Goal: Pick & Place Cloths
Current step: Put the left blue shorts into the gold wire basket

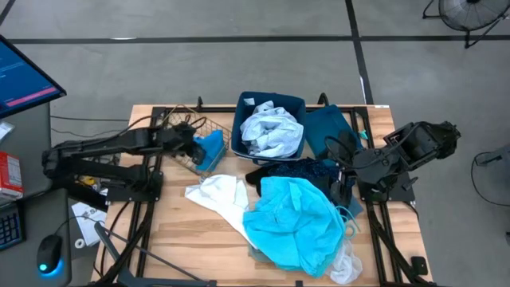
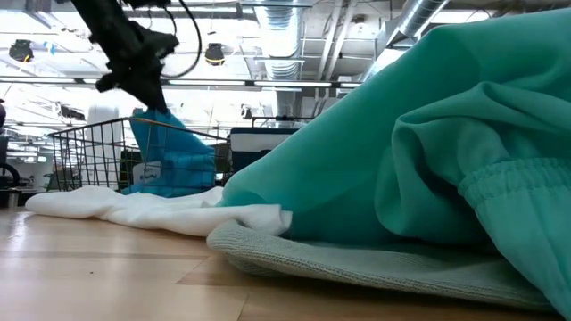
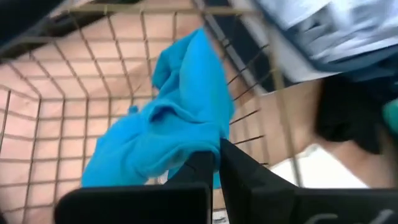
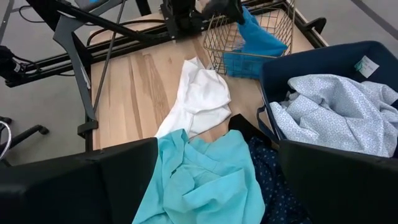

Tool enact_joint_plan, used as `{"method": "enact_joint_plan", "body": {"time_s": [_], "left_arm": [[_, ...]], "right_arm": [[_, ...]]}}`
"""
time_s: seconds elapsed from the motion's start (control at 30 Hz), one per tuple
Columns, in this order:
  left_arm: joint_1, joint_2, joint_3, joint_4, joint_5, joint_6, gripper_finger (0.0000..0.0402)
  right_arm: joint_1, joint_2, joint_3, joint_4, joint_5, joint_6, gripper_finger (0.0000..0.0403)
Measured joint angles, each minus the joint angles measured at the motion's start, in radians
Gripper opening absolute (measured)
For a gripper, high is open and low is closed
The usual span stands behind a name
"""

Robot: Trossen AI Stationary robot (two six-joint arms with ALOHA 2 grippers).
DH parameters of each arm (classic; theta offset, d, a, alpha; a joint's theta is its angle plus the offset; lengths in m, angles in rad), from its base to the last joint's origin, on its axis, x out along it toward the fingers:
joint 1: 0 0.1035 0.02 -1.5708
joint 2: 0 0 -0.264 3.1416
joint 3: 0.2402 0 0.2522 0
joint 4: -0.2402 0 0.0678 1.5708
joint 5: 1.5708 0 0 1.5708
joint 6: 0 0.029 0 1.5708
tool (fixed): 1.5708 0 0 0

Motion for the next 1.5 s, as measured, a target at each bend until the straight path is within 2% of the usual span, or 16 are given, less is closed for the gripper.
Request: {"method": "enact_joint_plan", "body": {"time_s": [0.33, 0.53, 0.67, 0.83, 1.0, 1.1, 1.27, 1.5], "left_arm": [[0.17, 0.218, -0.001, -0.053, 0.093, -0.067, 0.0], [0.188, 0.262, -0.001, -0.051, 0.128, 0.026, 0.0014], [0.186, 0.262, -0.001, -0.051, 0.178, 0.145, 0.0051], [0.186, 0.25, -0.001, -0.052, 0.202, 0.252, 0.0127], [0.186, 0.221, -0.001, -0.054, 0.167, 0.206, 0.0206], [0.186, 0.204, -0.001, -0.059, 0.123, 0.183, 0.0234], [0.186, 0.153, 0.001, -0.071, 0.118, 0.182, 0.024], [0.106, 0.0, 0.088, -0.067, 0.178, 0.24, 0.021]], "right_arm": [[0.001, 0.0, 0.0, 0.0, 0.0, 0.006, 0.0327], [0.001, 0.0, 0.0, -0.001, -0.001, 0.006, 0.0327], [0.001, 0.0, 0.0, -0.001, -0.004, 0.006, 0.0327], [0.001, 0.0, 0.0, -0.001, -0.004, 0.006, 0.0327], [0.001, 0.0, 0.0, -0.002, -0.004, 0.006, 0.0327], [0.001, 0.0, 0.0, -0.007, -0.017, 0.005, 0.0327], [0.001, 0.0, 0.0, -0.017, -0.027, 0.004, 0.0327], [-0.003, 0.0, 0.0, -0.016, -0.026, -0.04, 0.0327]]}}
